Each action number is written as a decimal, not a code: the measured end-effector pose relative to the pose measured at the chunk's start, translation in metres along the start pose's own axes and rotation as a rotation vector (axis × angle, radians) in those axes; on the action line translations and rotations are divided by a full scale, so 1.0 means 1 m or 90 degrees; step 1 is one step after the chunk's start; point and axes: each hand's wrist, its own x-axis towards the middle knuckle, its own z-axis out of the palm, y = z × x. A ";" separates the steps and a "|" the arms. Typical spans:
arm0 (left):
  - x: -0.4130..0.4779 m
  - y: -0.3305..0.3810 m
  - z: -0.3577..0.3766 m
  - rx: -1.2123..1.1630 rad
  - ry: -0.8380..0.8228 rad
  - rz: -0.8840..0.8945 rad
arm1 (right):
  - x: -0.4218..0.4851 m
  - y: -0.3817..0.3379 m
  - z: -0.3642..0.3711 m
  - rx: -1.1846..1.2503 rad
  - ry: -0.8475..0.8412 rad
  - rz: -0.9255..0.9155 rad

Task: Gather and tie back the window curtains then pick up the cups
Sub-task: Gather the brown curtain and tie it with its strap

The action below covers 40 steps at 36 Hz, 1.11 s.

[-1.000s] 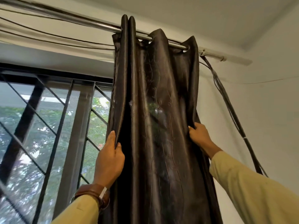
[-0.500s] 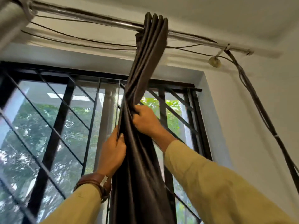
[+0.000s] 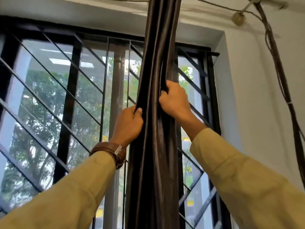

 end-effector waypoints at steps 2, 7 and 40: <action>-0.011 -0.004 0.005 0.034 0.008 0.010 | -0.013 0.007 -0.006 -0.001 0.006 0.011; -0.046 -0.022 0.019 0.165 -0.010 0.103 | -0.043 0.017 -0.019 -0.030 0.025 0.025; -0.229 -0.065 0.068 0.271 -0.099 0.090 | -0.184 0.086 -0.058 -0.251 -0.043 0.028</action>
